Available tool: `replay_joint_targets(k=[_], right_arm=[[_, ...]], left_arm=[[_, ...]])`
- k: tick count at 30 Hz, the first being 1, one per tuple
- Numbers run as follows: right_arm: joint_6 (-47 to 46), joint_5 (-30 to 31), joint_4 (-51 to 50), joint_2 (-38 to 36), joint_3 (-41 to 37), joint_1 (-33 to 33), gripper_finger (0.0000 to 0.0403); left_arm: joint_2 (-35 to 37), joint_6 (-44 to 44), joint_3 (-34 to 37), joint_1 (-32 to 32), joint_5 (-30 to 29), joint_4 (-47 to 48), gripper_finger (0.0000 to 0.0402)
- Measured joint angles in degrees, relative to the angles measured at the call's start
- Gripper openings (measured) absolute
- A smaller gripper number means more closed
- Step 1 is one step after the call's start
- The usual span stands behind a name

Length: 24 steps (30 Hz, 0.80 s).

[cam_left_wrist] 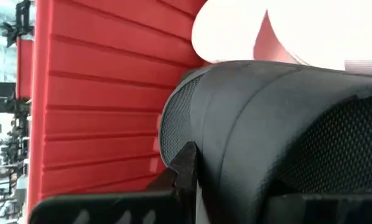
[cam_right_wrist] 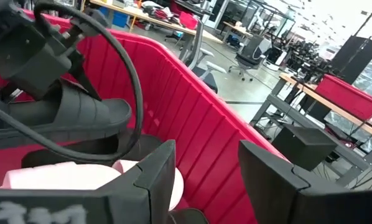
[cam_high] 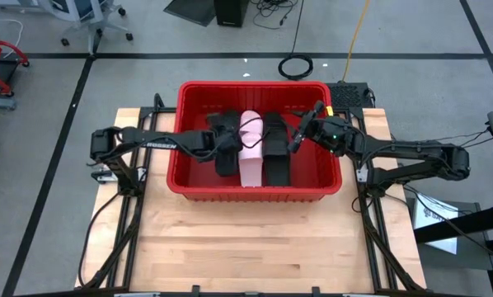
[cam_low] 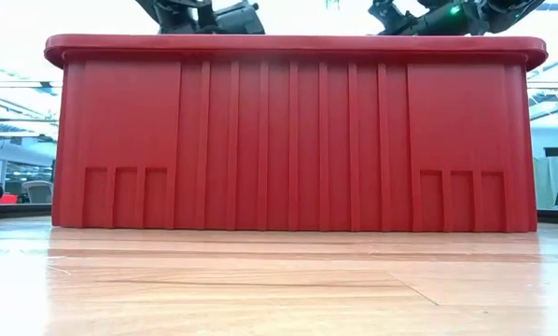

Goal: Pick and place slides into bin
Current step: Put the black slide into the red bin

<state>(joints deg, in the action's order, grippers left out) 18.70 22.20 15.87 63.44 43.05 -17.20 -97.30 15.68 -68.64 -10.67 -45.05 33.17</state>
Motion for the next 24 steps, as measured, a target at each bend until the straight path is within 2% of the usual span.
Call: replay_joint_targets(k=[11,24], right_arm=[[-0.04,0.0,0.08,0.0,0.0,-0.08,0.0164],[-0.04,-0.02,0.1,0.0,0.0,-0.08,0.0164]], left_arm=[[-0.15,-7.14,3.53,2.57,1.59,-0.5,0.0042],[-0.13,-2.24,10.88,0.95,3.71,-14.45,0.0042]])
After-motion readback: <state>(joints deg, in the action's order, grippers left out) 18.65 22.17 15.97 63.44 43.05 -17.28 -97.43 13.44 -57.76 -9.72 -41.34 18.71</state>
